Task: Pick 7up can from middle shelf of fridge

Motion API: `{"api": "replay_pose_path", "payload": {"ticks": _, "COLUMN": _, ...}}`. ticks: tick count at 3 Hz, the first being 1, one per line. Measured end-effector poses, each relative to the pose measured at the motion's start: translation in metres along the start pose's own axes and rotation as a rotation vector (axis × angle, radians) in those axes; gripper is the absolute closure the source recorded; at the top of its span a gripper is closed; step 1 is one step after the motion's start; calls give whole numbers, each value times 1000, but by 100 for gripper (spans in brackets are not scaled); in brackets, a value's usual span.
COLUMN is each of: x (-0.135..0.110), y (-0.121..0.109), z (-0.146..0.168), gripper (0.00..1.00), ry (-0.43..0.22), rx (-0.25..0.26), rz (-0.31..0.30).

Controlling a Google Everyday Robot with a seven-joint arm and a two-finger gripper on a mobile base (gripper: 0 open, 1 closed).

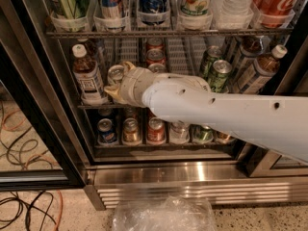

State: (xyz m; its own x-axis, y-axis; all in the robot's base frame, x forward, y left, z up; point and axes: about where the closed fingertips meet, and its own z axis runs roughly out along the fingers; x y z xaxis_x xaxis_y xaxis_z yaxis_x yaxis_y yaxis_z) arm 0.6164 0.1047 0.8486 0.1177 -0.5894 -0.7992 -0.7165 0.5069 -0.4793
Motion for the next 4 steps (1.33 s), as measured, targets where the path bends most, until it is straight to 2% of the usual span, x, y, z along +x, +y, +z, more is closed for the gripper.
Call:
{"api": "replay_pose_path", "payload": {"ticks": 1, "x": 0, "y": 0, "z": 0, "gripper": 88, "ry": 0, "rx": 0, "rz": 0}}
{"api": "replay_pose_path", "payload": {"ticks": 2, "x": -5, "y": -3, "z": -2, "gripper": 100, "ry": 0, "rx": 0, "rz": 0}}
{"api": "replay_pose_path", "payload": {"ticks": 4, "x": -41, "y": -21, "z": -47, "gripper": 100, "ry": -18, "rx": 52, "rz": -78}}
